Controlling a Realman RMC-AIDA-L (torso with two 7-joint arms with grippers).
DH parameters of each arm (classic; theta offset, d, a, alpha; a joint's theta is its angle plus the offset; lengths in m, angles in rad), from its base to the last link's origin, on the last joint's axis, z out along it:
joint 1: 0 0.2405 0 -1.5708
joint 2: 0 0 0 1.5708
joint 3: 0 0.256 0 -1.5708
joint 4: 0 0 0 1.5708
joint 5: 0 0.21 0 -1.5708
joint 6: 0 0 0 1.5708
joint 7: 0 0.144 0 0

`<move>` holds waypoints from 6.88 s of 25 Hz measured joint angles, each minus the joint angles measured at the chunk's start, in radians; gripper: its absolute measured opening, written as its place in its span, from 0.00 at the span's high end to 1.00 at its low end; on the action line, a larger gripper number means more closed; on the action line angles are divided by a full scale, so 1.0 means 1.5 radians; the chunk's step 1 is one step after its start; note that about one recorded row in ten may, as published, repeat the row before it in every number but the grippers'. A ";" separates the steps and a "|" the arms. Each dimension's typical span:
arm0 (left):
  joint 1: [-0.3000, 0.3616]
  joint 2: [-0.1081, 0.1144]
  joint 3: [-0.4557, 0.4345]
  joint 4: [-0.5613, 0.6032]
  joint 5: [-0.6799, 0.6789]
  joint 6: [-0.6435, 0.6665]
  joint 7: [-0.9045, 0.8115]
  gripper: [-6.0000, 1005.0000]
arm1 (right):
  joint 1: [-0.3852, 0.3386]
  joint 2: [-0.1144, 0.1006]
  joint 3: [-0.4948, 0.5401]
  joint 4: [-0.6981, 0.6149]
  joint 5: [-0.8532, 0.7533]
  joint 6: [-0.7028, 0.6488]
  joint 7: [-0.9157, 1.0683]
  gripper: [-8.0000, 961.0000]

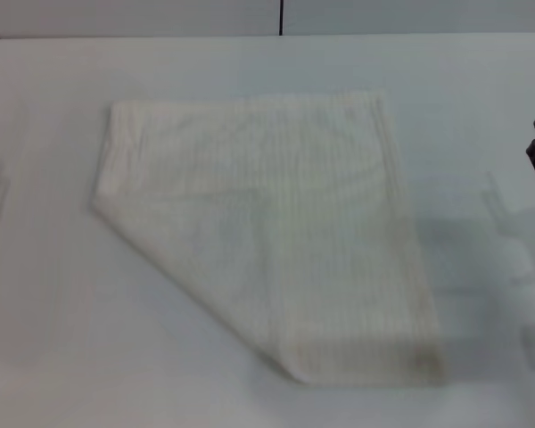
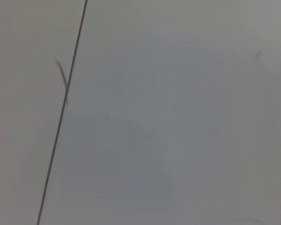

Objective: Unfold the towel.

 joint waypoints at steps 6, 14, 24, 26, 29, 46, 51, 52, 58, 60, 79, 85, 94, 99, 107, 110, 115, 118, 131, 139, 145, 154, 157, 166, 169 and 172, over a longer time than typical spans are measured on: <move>-0.004 0.003 0.029 -0.003 0.001 -0.002 0.005 0.23 | 0.002 0.000 -0.007 -0.034 0.005 -0.009 0.000 0.28; -0.012 0.006 0.058 -0.028 0.001 -0.016 -0.001 0.23 | -0.006 -0.015 -0.017 -0.156 -0.006 -0.111 -0.037 0.35; 0.011 0.034 0.120 -0.243 0.002 -0.237 0.011 0.23 | -0.047 -0.055 0.158 -0.559 -0.005 -0.688 -0.238 0.55; 0.020 0.050 0.143 -0.310 0.002 -0.312 0.015 0.23 | -0.064 -0.020 0.293 -0.669 -0.004 -0.963 -0.298 0.60; 0.026 0.081 0.177 -0.411 0.003 -0.434 0.028 0.23 | -0.059 -0.008 0.369 -0.721 -0.001 -1.110 -0.304 0.84; -0.004 0.209 0.265 -0.846 -0.004 -1.049 0.041 0.26 | 0.336 -0.010 0.775 -0.579 -0.256 -1.728 -0.043 0.99; -0.020 0.121 0.161 -0.853 -0.076 -1.192 0.237 0.27 | 0.342 -0.011 0.772 -0.574 -0.257 -1.722 -0.045 0.99; -0.021 0.097 0.123 -0.854 -0.122 -1.227 0.315 0.28 | 0.342 -0.011 0.772 -0.574 -0.257 -1.722 -0.045 0.99; -0.047 0.011 -0.037 -0.850 -0.238 -1.381 0.580 0.29 | 0.353 -0.012 0.773 -0.557 -0.260 -1.733 -0.050 0.99; -0.067 0.013 -0.044 -0.844 -0.254 -1.423 0.592 0.29 | 0.362 -0.013 0.774 -0.544 -0.264 -1.735 -0.050 0.99; -0.104 0.005 0.118 -0.771 -0.295 -1.386 0.574 0.34 | 0.536 -0.016 0.778 -0.242 -0.333 -1.646 -0.056 0.99; -0.139 0.004 0.133 -0.706 -0.339 -1.376 0.573 0.35 | 0.537 -0.015 0.782 -0.240 -0.335 -1.645 -0.056 0.99; -0.195 0.003 0.141 -0.600 -0.360 -1.356 0.559 0.37 | 0.539 -0.014 0.777 -0.240 -0.335 -1.645 -0.056 0.99; -0.196 0.003 0.140 -0.597 -0.363 -1.359 0.556 0.38 | 0.539 -0.014 0.777 -0.240 -0.335 -1.645 -0.056 0.99; -0.209 0.005 0.136 -0.593 -0.363 -1.395 0.555 0.48 | 0.538 -0.014 0.777 -0.242 -0.335 -1.644 -0.057 0.99; -0.210 0.005 0.134 -0.601 -0.363 -1.406 0.552 0.62 | 0.537 -0.014 0.777 -0.243 -0.335 -1.644 -0.057 0.99; -0.201 0.007 0.130 -0.659 -0.351 -1.454 0.521 0.77 | 0.537 -0.014 0.776 -0.238 -0.335 -1.644 -0.058 0.99; -0.188 0.008 0.108 -0.722 -0.326 -1.522 0.496 0.85 | 0.539 -0.013 0.775 -0.224 -0.334 -1.640 -0.062 0.99; -0.115 0.007 0.068 -1.001 -0.165 -1.796 0.351 0.95 | 0.544 -0.011 0.775 -0.186 -0.334 -1.612 -0.072 0.98; -0.070 0.008 0.068 -1.095 -0.081 -1.905 0.287 0.95 | 0.545 -0.011 0.774 -0.170 -0.332 -1.603 -0.077 0.97; -0.063 0.007 0.079 -1.111 -0.048 -1.951 0.262 0.95 | 0.545 -0.011 0.774 -0.166 -0.332 -1.600 -0.077 0.97; -0.061 0.008 0.139 -1.164 0.001 -2.011 0.195 0.95 | 0.555 -0.011 0.774 -0.141 -0.333 -1.592 -0.077 0.96; -0.060 0.008 0.140 -1.166 0.002 -2.014 0.192 0.95 | 0.555 -0.011 0.774 -0.141 -0.333 -1.592 -0.077 0.96; -0.028 0.009 0.141 -1.170 0.002 -2.026 0.167 0.94 | 0.554 -0.011 0.774 -0.141 -0.335 -1.592 -0.077 0.95; -0.023 0.009 0.141 -1.170 0.002 -2.027 0.167 0.92 | 0.554 -0.011 0.774 -0.141 -0.335 -1.593 -0.077 0.95; -0.012 0.009 0.141 -1.166 0.002 -2.028 0.166 0.90 | 0.554 -0.011 0.774 -0.143 -0.335 -1.596 -0.077 0.95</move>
